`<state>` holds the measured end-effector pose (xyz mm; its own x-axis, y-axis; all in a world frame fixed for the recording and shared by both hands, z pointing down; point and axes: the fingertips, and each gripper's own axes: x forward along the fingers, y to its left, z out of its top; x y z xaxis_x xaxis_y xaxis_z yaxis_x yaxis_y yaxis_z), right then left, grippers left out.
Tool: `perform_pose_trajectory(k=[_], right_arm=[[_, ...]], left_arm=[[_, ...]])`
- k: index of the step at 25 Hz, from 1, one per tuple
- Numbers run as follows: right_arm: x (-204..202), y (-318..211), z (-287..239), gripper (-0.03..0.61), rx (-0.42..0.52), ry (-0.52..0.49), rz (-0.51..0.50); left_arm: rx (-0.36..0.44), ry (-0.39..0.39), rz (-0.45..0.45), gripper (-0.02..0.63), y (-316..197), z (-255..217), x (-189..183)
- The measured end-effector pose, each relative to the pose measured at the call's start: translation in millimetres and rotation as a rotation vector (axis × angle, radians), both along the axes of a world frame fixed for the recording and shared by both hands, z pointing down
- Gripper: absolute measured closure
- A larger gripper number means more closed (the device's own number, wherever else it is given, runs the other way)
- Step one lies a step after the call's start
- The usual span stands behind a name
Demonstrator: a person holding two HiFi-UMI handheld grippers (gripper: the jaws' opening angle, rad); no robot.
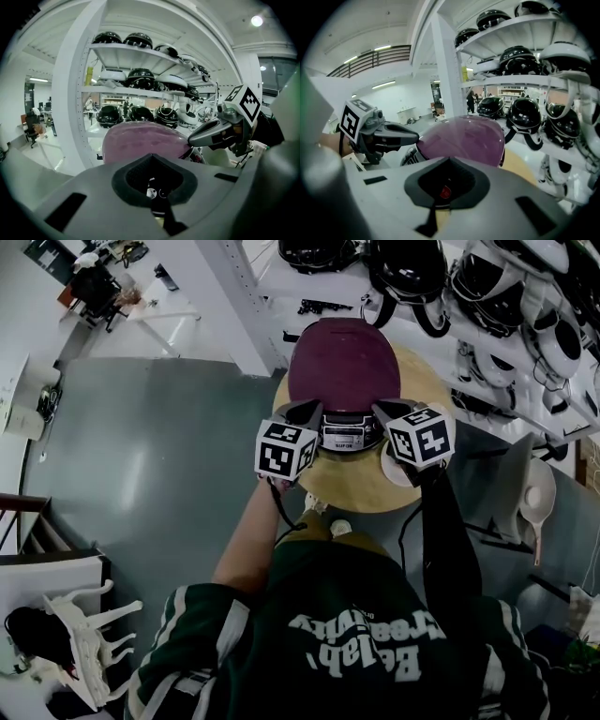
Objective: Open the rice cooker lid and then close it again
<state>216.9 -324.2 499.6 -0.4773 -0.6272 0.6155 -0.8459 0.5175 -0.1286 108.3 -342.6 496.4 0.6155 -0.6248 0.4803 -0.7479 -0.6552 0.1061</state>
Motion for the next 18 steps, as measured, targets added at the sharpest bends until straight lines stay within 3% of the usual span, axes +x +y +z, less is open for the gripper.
perform_pose_trajectory(k=[10,16,18], right_arm=[[0.2,1.2,14.9,0.575,-0.028,-0.019,0.035],[-1.1,-4.0,19.3,0.575,-0.175,0.071,0.016],[-2.3,-4.3,18.1,0.575,-0.198,0.061,0.001]], left_arm=[[-0.029,0.016,0.0,0.615,1.9,15.0,-0.7],[-0.068,-0.047,0.034,0.615,-0.1,19.8,2.4],[-0.082,-0.018,0.028,0.615,-0.5,18.8,0.5]])
